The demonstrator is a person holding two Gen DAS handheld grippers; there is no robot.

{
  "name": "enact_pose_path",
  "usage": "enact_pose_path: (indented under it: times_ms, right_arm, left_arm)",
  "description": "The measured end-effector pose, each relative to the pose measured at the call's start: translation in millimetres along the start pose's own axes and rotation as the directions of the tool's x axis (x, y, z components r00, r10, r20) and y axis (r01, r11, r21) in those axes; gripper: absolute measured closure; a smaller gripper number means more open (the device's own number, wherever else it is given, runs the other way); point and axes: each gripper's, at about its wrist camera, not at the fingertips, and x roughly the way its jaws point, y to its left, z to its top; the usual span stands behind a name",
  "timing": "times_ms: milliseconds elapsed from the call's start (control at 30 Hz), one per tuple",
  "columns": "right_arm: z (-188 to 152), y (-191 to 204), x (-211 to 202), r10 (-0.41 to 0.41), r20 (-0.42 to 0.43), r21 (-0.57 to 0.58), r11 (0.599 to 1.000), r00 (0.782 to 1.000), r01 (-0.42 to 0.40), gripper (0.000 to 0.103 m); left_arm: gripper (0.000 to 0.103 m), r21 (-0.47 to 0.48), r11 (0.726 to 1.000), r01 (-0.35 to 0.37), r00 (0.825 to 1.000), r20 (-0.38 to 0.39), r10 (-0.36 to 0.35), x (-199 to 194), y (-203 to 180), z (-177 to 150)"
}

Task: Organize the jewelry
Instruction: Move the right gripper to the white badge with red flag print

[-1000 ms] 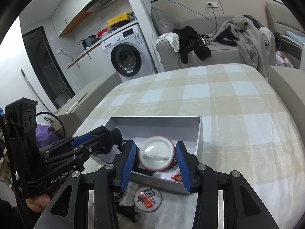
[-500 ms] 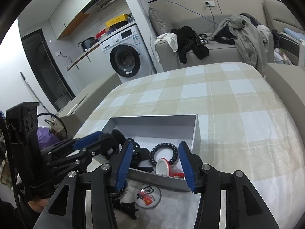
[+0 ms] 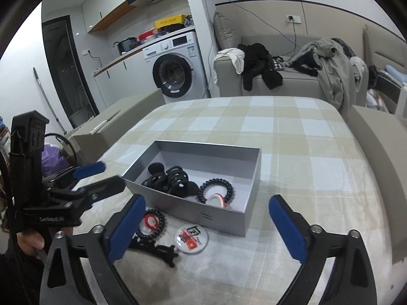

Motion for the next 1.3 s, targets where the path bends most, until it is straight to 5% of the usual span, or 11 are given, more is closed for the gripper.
enact_pose_path:
  times_ms: [433, 533, 600, 700, 1000, 1300]
  right_arm:
    - [-31.7, 1.0, 29.5, -0.065, -0.195, -0.010, 0.998, 0.979, 0.065, 0.001]
    - [-35.8, 3.7, 35.3, -0.058, -0.209, -0.003, 0.998, 0.976, 0.059, 0.013]
    - [-37.5, 5.0, 41.3, -0.038, -0.233, 0.001, 0.999, 0.972, 0.040, 0.031]
    - [-39.3, 7.4, 48.5, -0.025, -0.254, 0.000, 1.000, 0.967, 0.026, 0.039]
    - [-35.6, 14.4, 59.1, -0.039, -0.266, -0.036, 0.999, 0.963, 0.031, 0.049]
    - [-37.7, 31.4, 65.5, -0.077, -0.296, -0.177, 0.984, 0.952, 0.024, 0.048]
  left_arm:
    - [0.001, 0.022, 0.999, -0.034, 0.996, -0.079, 0.035, 6.0, -2.8, -24.1]
    - [0.001, 0.060, 0.995, -0.075, 0.992, -0.098, 0.080, 9.6, -5.0, -28.7]
    - [0.001, 0.060, 0.995, -0.080, 0.991, -0.106, 0.086, 10.6, -2.9, -30.3]
    - [0.001, 0.035, 0.997, -0.072, 0.990, -0.116, 0.076, 10.1, 2.8, -32.1]
    - [0.001, 0.014, 0.997, -0.079, 0.989, -0.123, 0.080, 10.1, 7.4, -33.0]
    - [0.001, 0.025, 0.997, -0.077, 0.988, -0.130, 0.079, 14.4, 4.7, -34.1]
